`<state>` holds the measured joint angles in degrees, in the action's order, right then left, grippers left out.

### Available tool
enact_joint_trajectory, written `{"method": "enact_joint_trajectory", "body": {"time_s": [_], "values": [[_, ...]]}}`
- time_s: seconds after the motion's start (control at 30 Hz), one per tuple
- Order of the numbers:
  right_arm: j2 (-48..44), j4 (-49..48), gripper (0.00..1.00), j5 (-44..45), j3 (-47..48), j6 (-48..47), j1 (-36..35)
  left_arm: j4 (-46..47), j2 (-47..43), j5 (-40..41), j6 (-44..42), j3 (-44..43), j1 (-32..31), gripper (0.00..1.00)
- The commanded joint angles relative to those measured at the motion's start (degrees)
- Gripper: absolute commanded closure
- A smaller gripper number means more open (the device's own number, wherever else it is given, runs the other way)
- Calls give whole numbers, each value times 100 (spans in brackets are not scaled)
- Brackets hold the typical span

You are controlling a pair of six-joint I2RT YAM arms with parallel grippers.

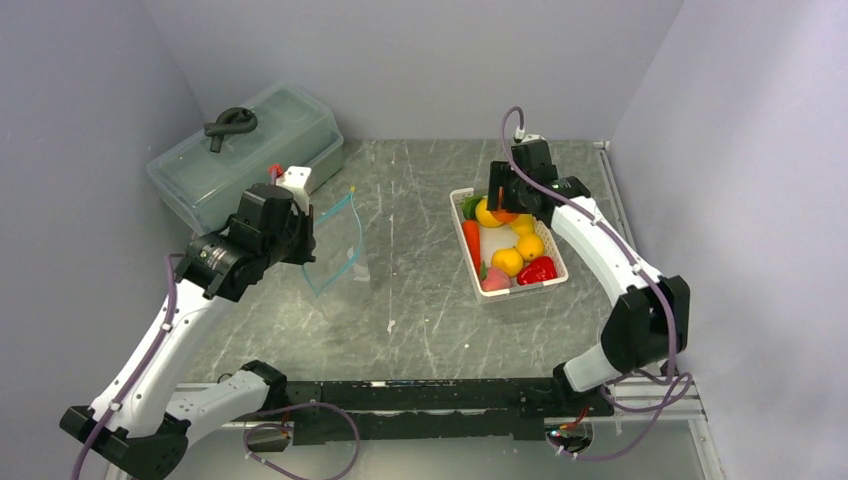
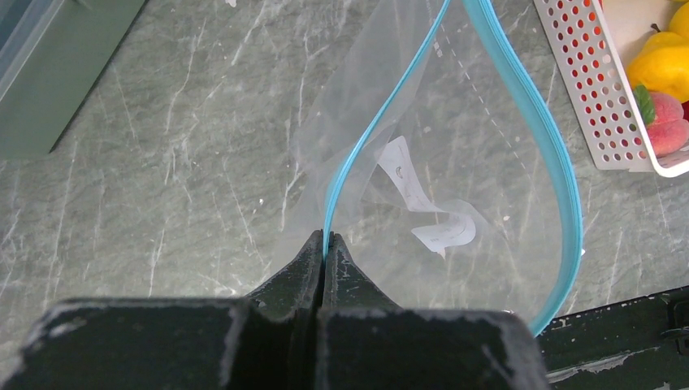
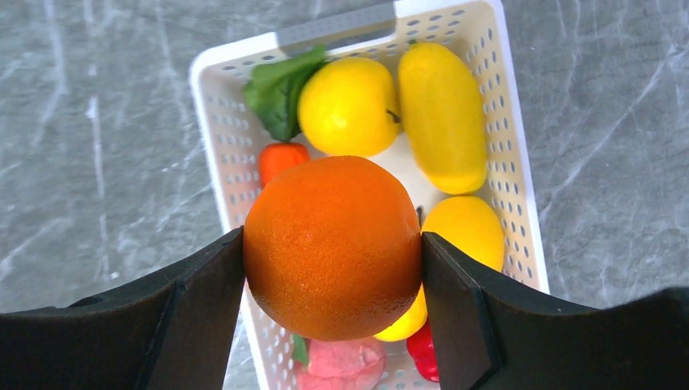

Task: Place the food in the zip-top bag and seal the zipper
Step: Pick up the fake fruit from the bin, then place the fake fruit in the zipper food storage bag.

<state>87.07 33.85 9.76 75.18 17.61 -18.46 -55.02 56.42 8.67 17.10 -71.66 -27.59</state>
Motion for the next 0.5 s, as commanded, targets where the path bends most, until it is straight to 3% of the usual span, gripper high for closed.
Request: {"method": "enact_joint_trajectory", "body": {"time_s": [0.0,0.47], "values": [[-524,-175,67,-327,273,81,-212,83,43,-12,72,-233,-17,100],[-1026,-401,68,-671,859,-196,-1357,176,153,-128,256,-314,-17,100]]}}
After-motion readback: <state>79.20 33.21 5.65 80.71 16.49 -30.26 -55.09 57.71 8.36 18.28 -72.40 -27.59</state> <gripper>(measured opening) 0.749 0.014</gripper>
